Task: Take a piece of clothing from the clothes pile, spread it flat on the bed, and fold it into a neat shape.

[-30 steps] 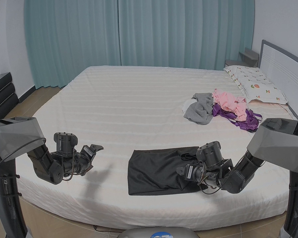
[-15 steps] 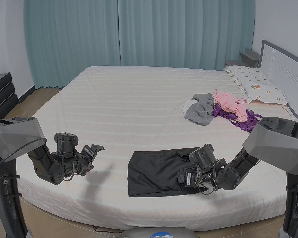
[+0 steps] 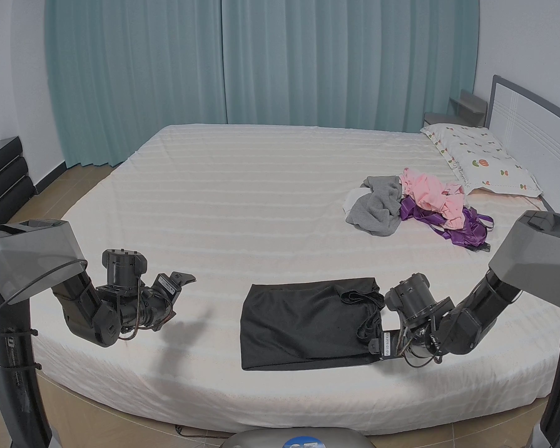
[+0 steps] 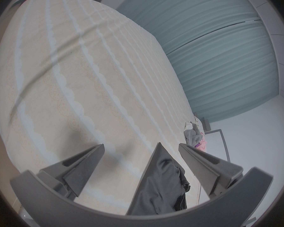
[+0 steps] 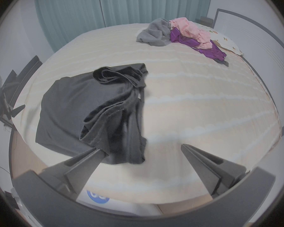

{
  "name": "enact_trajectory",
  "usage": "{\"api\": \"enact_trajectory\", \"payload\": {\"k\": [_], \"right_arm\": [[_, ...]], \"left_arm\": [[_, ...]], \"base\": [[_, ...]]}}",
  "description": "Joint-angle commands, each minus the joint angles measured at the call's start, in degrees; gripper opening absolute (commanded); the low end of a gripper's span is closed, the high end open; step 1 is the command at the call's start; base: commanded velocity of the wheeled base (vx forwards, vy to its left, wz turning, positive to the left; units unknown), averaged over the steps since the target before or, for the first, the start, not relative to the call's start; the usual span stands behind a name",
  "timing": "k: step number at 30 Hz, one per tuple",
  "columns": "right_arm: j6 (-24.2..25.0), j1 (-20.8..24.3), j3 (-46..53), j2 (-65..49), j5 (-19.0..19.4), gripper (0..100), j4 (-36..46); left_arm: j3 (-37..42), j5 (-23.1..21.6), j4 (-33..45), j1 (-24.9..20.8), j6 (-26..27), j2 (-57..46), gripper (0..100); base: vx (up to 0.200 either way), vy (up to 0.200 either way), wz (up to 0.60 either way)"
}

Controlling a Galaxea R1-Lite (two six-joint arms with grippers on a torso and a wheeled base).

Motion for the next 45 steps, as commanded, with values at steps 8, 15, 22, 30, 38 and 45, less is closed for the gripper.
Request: {"api": "enact_trajectory", "payload": {"k": [8,15,22,30,38,45], "right_arm": [[2.16,-2.16,9.28,-10.58,4.78,100,-3.33],[6.47,-1.98,7.26,-4.86,8.91,100,-11.68],[8.58,-2.25,3.21,1.38,12.08,100,-13.88],[8.23,-3.04,3.3,1.64,13.13,0,-13.08],[8.14,-4.44,6.99,-0.82,13.22,0,-13.17],[8.14,-4.27,7.34,-1.0,13.22,0,-13.08]], "left_arm": [[-0.05,0.0,0.02,-0.04,-0.02,0.11,100],[-0.05,0.0,0.02,-0.04,-0.02,0.11,100],[-0.14,0.0,0.02,0.05,-0.02,0.11,100],[-0.14,0.0,0.02,0.05,-0.02,0.11,100],[-0.14,0.0,0.02,-0.04,-0.02,0.19,100],[-0.14,0.0,0.02,0.05,-0.02,0.19,100]], "base": [[0.0,0.0,0.0],[0.0,0.0,0.0],[0.0,0.0,0.0],[0.0,0.0,0.0],[0.0,0.0,0.0],[0.0,0.0,0.0]]}}
